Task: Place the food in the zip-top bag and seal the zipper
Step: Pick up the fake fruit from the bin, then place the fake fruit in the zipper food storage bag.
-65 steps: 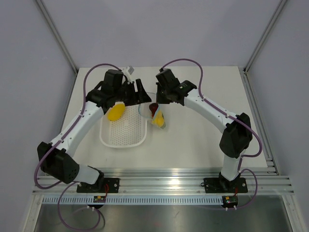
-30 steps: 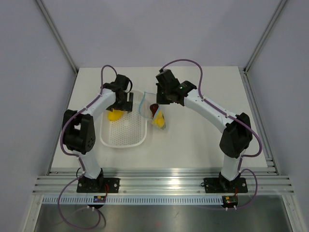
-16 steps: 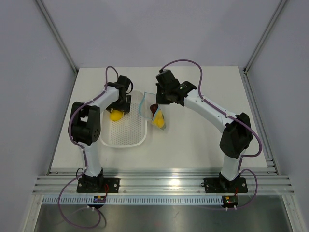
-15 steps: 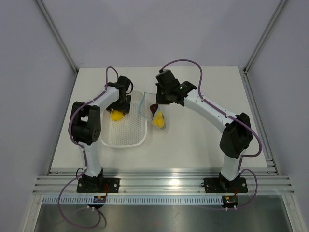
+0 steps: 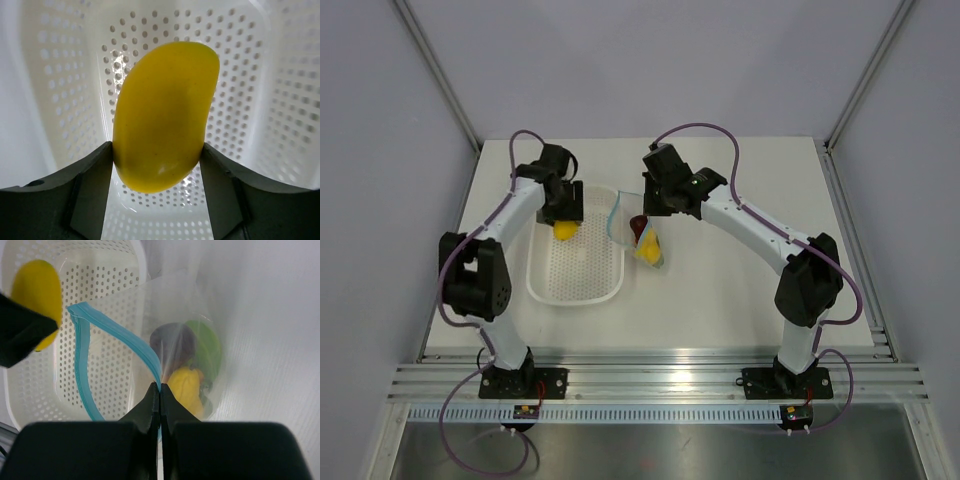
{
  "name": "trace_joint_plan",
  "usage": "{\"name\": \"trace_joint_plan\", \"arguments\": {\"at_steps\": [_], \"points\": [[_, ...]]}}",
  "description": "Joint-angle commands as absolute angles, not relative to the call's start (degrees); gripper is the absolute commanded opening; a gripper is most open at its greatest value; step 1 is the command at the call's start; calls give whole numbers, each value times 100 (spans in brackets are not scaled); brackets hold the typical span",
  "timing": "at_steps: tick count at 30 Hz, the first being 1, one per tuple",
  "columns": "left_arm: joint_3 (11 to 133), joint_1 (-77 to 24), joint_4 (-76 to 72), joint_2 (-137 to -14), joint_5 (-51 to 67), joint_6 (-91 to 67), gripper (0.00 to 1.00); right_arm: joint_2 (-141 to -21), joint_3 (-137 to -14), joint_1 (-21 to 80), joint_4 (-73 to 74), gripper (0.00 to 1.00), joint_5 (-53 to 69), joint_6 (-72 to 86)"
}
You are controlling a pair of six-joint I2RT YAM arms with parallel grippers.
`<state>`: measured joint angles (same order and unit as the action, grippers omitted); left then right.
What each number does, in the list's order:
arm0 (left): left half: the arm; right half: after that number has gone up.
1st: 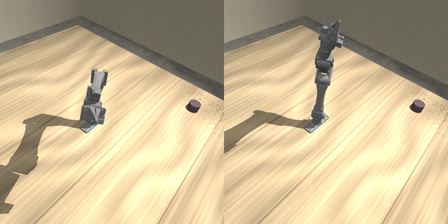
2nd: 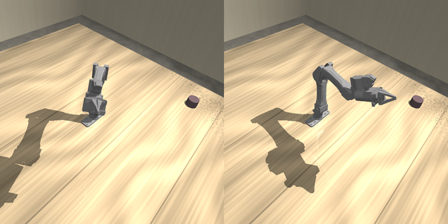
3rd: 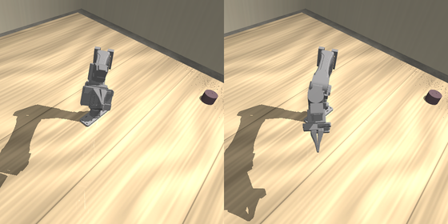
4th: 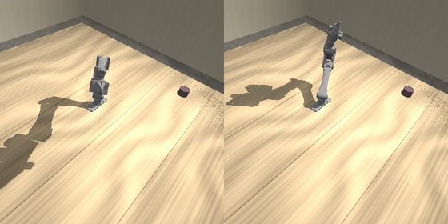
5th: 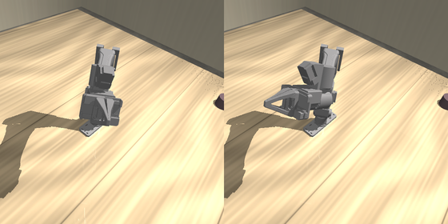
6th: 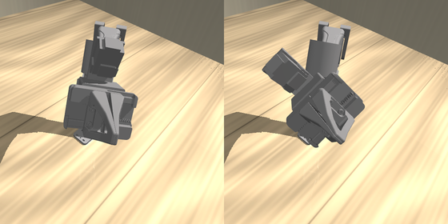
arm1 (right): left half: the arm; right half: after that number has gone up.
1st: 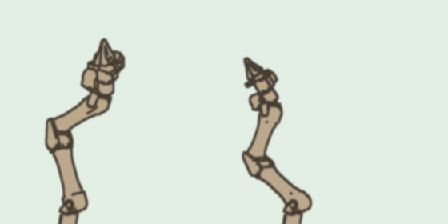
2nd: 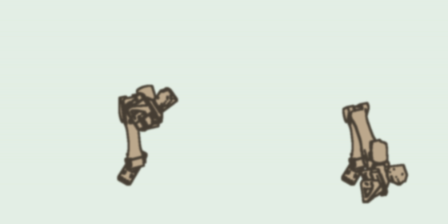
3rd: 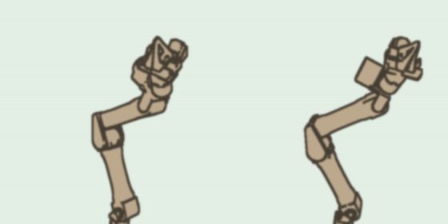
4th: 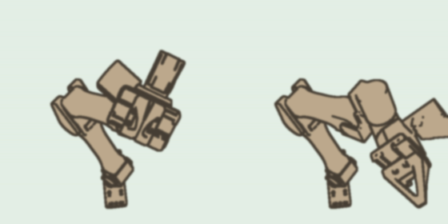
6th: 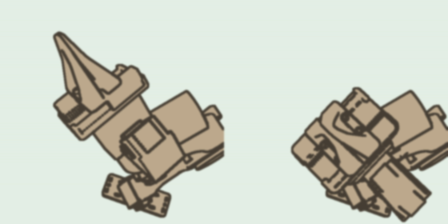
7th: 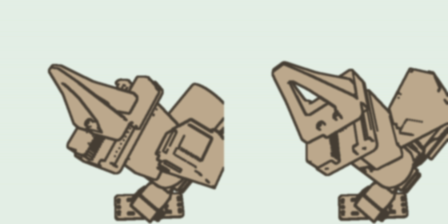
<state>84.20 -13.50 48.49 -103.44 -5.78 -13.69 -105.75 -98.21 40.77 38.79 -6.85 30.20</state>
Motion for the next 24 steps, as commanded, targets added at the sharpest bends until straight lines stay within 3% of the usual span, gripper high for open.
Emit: {"name": "trace_joint_plan", "arguments": {"at_steps": [1, 5, 10, 24], "points": [[8578, -1011, 4702, -9168, 874, -1670, 37, -10292, -9896, 4078, 3691, 0, -747, 2944], [8833, -984, 4676, -8746, 2028, -1906, 37, -10353, -9932, 4078, 3700, 0, -721, 2944], [8246, -1168, 3535, -8429, 3672, -2829, 37, -10397, -10010, 4078, 3691, 0, -729, 2953], [7392, -1907, 2690, -8675, 3639, -3392, 37, -10398, -10072, 4078, 3744, 0, -791, 2953]]}}
